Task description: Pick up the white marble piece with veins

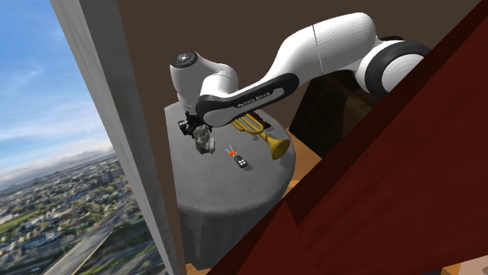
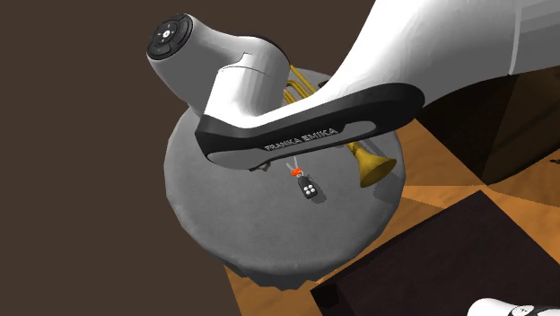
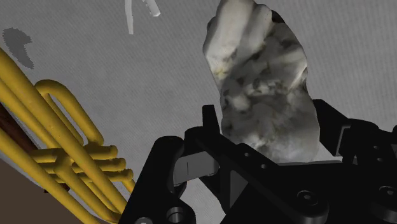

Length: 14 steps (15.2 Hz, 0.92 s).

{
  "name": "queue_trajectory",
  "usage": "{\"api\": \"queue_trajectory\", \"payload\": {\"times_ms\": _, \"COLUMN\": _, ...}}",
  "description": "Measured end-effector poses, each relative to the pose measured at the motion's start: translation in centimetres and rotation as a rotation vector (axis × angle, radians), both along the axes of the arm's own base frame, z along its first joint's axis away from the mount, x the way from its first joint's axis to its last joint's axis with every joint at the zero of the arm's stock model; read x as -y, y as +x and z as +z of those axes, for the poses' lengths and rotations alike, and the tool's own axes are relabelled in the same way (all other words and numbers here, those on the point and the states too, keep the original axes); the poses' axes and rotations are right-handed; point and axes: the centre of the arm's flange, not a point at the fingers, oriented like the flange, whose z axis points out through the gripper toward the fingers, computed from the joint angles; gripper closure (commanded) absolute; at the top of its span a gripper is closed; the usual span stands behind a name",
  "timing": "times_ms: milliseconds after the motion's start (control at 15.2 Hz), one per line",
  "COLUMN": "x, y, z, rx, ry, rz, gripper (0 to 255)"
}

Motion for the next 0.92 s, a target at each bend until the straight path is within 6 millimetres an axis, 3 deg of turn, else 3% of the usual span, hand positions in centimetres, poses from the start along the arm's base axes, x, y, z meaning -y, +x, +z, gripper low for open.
{"api": "queue_trajectory", "payload": {"times_ms": 594, "x": -0.1, "y": 0.0, "z": 0.1, "rx": 0.001, "ry": 0.001, "rz": 0.001, "gripper": 255}}
{"api": "queue_trajectory", "payload": {"times_ms": 924, "x": 0.0, "y": -0.1, "z": 2.1, "rx": 0.0, "ry": 0.0, "rz": 0.0, "gripper": 255}}
